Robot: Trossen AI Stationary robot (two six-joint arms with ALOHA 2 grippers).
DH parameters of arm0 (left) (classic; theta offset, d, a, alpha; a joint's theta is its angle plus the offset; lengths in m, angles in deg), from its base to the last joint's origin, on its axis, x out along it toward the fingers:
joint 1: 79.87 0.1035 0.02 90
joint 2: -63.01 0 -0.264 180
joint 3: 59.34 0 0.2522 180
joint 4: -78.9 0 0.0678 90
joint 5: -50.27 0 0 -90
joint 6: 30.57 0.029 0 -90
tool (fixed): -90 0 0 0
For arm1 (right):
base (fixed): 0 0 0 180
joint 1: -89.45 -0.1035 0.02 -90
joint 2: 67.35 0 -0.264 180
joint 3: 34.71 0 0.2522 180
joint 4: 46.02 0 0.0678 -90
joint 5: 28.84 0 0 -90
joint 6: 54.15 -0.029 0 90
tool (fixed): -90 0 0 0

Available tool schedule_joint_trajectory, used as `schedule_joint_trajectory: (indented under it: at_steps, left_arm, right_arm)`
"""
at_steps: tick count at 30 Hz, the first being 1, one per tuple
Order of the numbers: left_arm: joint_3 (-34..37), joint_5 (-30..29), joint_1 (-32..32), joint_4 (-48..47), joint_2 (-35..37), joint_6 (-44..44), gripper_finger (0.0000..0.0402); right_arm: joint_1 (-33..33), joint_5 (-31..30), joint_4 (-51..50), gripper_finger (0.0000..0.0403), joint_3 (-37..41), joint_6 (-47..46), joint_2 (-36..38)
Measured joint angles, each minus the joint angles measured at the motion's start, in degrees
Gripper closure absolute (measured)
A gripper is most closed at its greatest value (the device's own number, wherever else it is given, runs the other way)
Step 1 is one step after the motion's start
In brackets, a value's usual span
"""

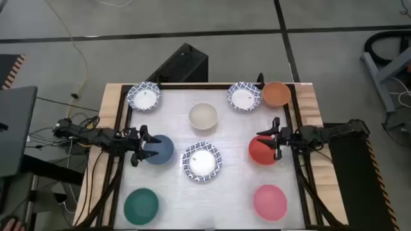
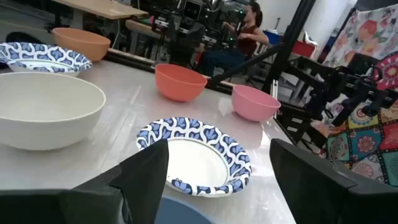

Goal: Nest bowls inside each other by size order

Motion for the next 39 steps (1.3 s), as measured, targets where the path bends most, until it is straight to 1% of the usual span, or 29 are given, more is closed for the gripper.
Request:
schedule_joint_trajectory:
  at_steps: [39]
  left_arm:
    - [0.0, 0.0, 0.0, 0.0, 0.0, 0.0, 0.0132]
  right_arm:
    - [0.0, 0.0, 0.0, 0.0264, 0.0, 0.0, 0.0]
